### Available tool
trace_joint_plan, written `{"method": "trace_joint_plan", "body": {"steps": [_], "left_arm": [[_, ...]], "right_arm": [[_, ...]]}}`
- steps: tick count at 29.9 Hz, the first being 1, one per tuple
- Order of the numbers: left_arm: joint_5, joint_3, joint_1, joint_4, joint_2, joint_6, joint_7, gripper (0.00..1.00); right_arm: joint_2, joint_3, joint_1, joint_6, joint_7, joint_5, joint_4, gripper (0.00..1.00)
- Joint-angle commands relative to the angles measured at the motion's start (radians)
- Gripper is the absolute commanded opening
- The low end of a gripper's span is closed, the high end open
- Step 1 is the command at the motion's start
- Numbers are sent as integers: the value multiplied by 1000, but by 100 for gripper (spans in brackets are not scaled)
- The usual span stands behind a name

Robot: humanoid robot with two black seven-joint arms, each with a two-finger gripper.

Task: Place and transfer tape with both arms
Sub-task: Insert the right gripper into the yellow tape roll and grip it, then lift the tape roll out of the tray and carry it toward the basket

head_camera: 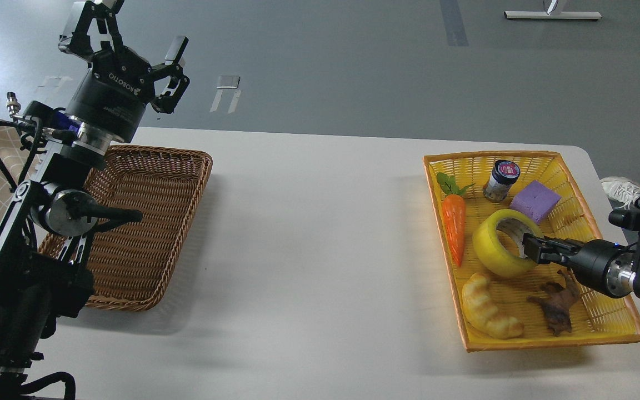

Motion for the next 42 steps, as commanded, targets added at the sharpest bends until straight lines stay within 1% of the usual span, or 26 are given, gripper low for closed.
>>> {"method": "trace_joint_plan", "body": {"steps": [1, 6, 11, 13, 18, 20, 21, 23, 24, 25, 27, 31, 33, 42], "left_arm": [[0, 0, 0, 6, 0, 1, 0, 98], [0, 0, 0, 6, 0, 1, 2, 98], [0, 0, 0, 6, 0, 1, 2, 98], [0, 2, 2, 6, 0, 1, 2, 98], [1, 2, 0, 6, 0, 1, 2, 98], [1, 2, 0, 6, 0, 5, 2, 98], [1, 2, 2, 6, 0, 11, 2, 98], [0, 2, 2, 6, 0, 15, 2, 98], [1, 2, 0, 6, 0, 15, 2, 98], [0, 2, 0, 4, 0, 15, 2, 98], [1, 2, 2, 4, 0, 16, 2, 98], [0, 0, 2, 4, 2, 16, 2, 98], [0, 0, 2, 4, 12, 16, 2, 98], [-3, -1, 20, 4, 28, 16, 0, 98]], "right_arm": [[-15, 2, -1, 0, 22, 0, 2, 21], [-16, 6, 1, 0, 44, 0, 17, 21], [-64, 15, 39, 0, 67, 0, 86, 21], [-84, 12, 128, 0, 79, 0, 87, 21], [-105, -3, 293, 0, 79, 0, 80, 21], [-96, -46, 364, 0, 79, 0, 68, 21], [-87, -111, 415, 0, 79, 0, 49, 21], [-72, -185, 476, 0, 79, 0, 31, 21], [-47, -248, 531, 0, 78, 0, 9, 21], [-33, -273, 553, 0, 79, 0, -3, 21], [35, -331, 605, 0, 78, 0, -55, 21], [135, -377, 650, 0, 76, 0, -110, 21], [207, -438, 671, 0, 73, 0, -147, 20], [410, -535, 707, 0, 70, 0, -284, 20]]}}
